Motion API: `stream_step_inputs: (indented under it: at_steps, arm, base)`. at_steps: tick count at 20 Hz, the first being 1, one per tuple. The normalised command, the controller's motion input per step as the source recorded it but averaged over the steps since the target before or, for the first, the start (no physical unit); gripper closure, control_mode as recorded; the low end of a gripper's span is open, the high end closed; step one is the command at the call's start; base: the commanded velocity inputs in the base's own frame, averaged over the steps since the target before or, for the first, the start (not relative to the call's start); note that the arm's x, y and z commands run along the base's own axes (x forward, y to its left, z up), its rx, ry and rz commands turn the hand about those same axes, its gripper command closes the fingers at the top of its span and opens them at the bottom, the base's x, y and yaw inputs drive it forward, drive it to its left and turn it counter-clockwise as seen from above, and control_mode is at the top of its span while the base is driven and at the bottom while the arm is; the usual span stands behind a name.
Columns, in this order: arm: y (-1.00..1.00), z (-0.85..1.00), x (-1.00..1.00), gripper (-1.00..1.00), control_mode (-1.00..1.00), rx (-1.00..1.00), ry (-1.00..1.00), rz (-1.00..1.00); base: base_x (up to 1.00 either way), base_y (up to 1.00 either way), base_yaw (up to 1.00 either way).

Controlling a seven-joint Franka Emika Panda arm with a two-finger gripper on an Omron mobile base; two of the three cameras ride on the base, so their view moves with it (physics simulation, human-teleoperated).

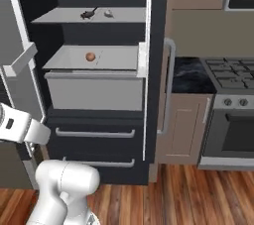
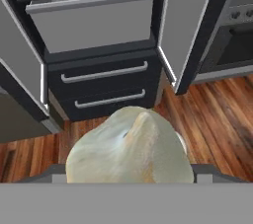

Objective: Gather the onion and garlic from the fridge and place them on a tray on the dining counter. Then gather the fishs from the fridge and place them on the other tray.

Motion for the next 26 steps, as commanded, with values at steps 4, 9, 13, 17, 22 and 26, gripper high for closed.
stream_step_inputs:
  at_steps: [4, 9, 13, 17, 22, 26]
  arm:
    - [0.00, 0.00, 0.00, 1.00, 1.00, 0.00, 0.00, 0.00]
    - [0.00, 0.00, 0.00, 1.00, 1.00, 0.00, 0.00, 0.00]
    - [0.00, 0.00, 0.00, 1.00, 1.00, 0.00, 0.00, 0.00]
    - [0.00, 0.00, 0.00, 1.00, 1.00, 0.00, 0.00, 0.00]
    - [0.00, 0.00, 0.00, 1.00, 1.00, 0.00, 0.00, 0.00]
    - [0.00, 0.00, 0.00, 1.00, 1.00, 0.00, 0.00, 0.00]
  base:
    - [-0.67, 0.04, -0.39]
    - [-0.61, -0.01, -0.49]
    - [-0.40, -0.11, -0.54]
    - [-0.31, -0.15, -0.56]
    - [-0.30, -0.22, -0.56]
    - [-0.26, -0.23, -0.56]
